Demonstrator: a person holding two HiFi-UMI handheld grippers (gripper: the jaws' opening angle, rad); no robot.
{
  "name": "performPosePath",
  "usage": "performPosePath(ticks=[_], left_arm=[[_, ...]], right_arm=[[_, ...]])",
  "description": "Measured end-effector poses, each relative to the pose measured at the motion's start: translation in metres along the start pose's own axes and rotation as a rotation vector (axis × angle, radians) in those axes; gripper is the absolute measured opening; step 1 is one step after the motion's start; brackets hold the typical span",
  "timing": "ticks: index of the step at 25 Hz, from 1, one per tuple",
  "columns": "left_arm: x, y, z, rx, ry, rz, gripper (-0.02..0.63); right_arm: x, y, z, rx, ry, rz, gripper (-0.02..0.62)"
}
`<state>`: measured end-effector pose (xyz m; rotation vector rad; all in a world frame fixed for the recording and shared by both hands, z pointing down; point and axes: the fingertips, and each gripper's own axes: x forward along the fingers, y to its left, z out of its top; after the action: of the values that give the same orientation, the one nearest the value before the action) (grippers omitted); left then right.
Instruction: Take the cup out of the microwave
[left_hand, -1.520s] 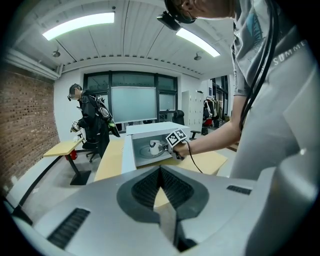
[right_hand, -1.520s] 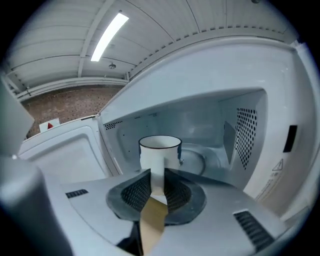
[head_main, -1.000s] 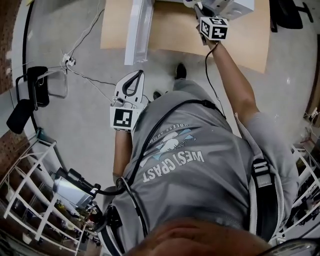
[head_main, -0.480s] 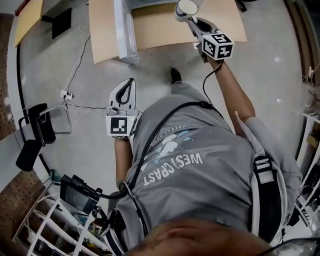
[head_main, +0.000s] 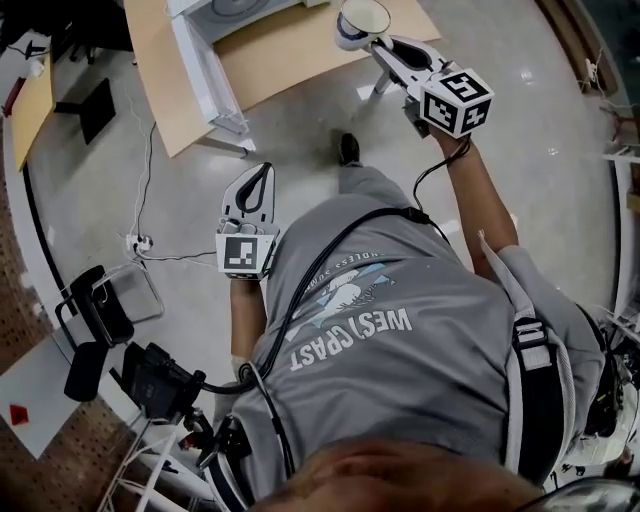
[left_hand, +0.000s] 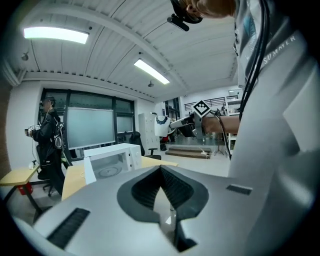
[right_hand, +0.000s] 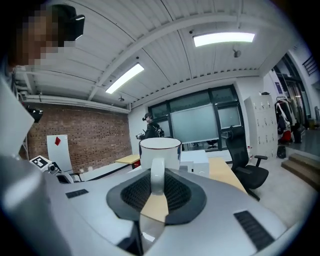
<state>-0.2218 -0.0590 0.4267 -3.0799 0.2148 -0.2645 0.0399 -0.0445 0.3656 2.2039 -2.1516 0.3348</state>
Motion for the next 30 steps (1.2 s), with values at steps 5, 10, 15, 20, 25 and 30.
performPosePath(ticks=[5, 10, 15, 20, 25, 30], left_arm=[[0.036, -0.026, -0.005, 0.029, 0.064, -0.096, 0.043], [0.065, -0.041, 0.004, 0.027, 0.094, -0.112, 0.043], [0.112, -0.035, 0.007, 0.022, 0.129, -0.09, 0.043], [0.151, -0.022, 0.012, -0.014, 0.164, -0.029, 0.043], [0.211, 0.0, 0.014, -0.06, 0.222, 0.057, 0.043], [0.306, 0.049, 0.01, -0.104, 0.281, 0.155, 0.043]], right_arm=[[-0.042, -0.038, 0.002, 0.012, -0.004, -0.073, 0.067], [-0.065, -0.087, 0.001, 0.03, -0.003, -0.138, 0.067], [-0.032, -0.163, 0.005, 0.065, 0.018, -0.155, 0.067], [0.018, -0.243, 0.002, 0.087, 0.061, -0.168, 0.067], [0.116, -0.343, -0.01, 0.091, 0.119, -0.155, 0.067], [0.25, -0.47, -0.055, 0.122, 0.223, -0.157, 0.067]])
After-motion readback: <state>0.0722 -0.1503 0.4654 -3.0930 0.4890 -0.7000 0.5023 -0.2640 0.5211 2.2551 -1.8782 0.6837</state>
